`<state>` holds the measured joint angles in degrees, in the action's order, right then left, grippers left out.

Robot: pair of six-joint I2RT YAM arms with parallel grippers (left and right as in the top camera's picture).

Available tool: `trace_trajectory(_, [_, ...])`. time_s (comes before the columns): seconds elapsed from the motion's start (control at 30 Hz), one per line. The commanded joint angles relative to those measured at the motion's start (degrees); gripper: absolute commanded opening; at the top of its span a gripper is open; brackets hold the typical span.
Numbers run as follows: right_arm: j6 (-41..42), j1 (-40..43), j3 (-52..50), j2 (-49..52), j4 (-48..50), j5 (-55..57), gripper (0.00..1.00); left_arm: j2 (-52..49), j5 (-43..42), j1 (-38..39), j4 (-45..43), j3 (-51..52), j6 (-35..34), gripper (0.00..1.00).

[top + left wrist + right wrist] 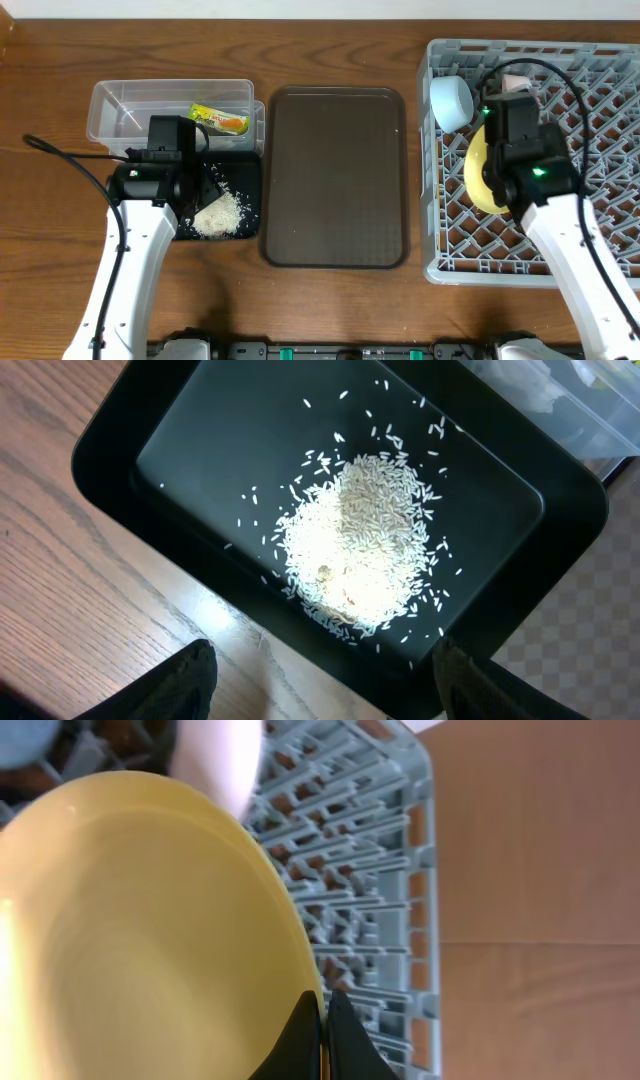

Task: Sort waste into correct bins and load items into the dishwasher rack

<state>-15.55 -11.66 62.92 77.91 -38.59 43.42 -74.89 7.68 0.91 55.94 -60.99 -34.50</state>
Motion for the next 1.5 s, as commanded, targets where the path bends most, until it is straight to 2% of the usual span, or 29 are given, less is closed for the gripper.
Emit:
trace_trajectory(0.0, [6.84, -1.44, 0.07, 0.98, 1.46, -3.54, 0.08, 0.04, 0.48, -0.24, 0.15, 0.13, 0.31, 0.72])
trace_trajectory(0.07, [11.91, -1.6, 0.07, 0.74, 2.27, -3.85, 0.16, 0.04, 0.48, -0.24, 0.17, 0.13, 0.33, 0.72])
trace_trajectory(0.17, [23.54, -1.14, 0.07, -1.14, 2.34, -6.99, 0.54, 0.04, 0.48, -0.24, 0.22, 0.13, 0.33, 0.73])
trace_trajectory(0.37, [27.96, 3.69, 0.07, -5.66, -0.74, -26.82, 0.69, 0.07, 0.42, -0.24, 0.39, 0.11, 1.03, 0.73])
trace_trajectory(0.6, [27.96, 11.37, 0.07, -11.04, -6.6, -45.55, 0.85, 0.07, -2.54, 1.6, 0.42, 0.11, 11.72, 0.73])
trace_trajectory(0.7, [27.93, 14.01, 0.07, -12.87, -11.17, -47.95, 0.91, 0.33, -3.1, 3.37, 2.84, 0.11, 12.22, 0.71])
trace_trajectory(0.87, [26.75, 14.78, 0.0, -15.69, -17.51, -48.0, 0.93, 2.78, -4.24, 6.58, 4.92, 0.63, 15.65, 0.7])
trace_trajectory(0.97, [26.18, 14.6, -1.33, -19.21, -17.92, -48.0, 0.98, 6.67, -4.26, 8.63, 5.57, 1.68, 15.65, 0.7])
trace_trajectory(1.17, [26.18, 14.58, -11.23, -32.96, -13.99, -48.85, 0.99, 21.59, -4.02, 12.66, 3.45, 4.42, 15.65, 0.74])
trace_trajectory(1.2, [26.18, 14.58, -13.38, -35.74, -13.33, -48.72, 0.99, 24.92, -3.96, 13.05, 2.36, 5.25, 15.61, 0.77])
trace_trajectory(1.23, [26.21, 14.6, -15.78, -38.93, -12.55, -47.74, 0.99, 28.06, -3.87, 13.16, 1.36, 6.12, 15.56, 0.87])
trace_trajectory(1.33, [26.21, 14.6, -20.87, -45.83, -10.91, -43.15, 0.99, 35.98, -1.97, 13.16, -0.72, 7.32, 15.61, 0.89])
trace_trajectory(1.47, [26.21, 14.6, -24.44, -50.14, -11.32, -40.85, 0.99, 42.29, -1.88, 13.16, -2.16, 7.32, 15.61, 0.9])
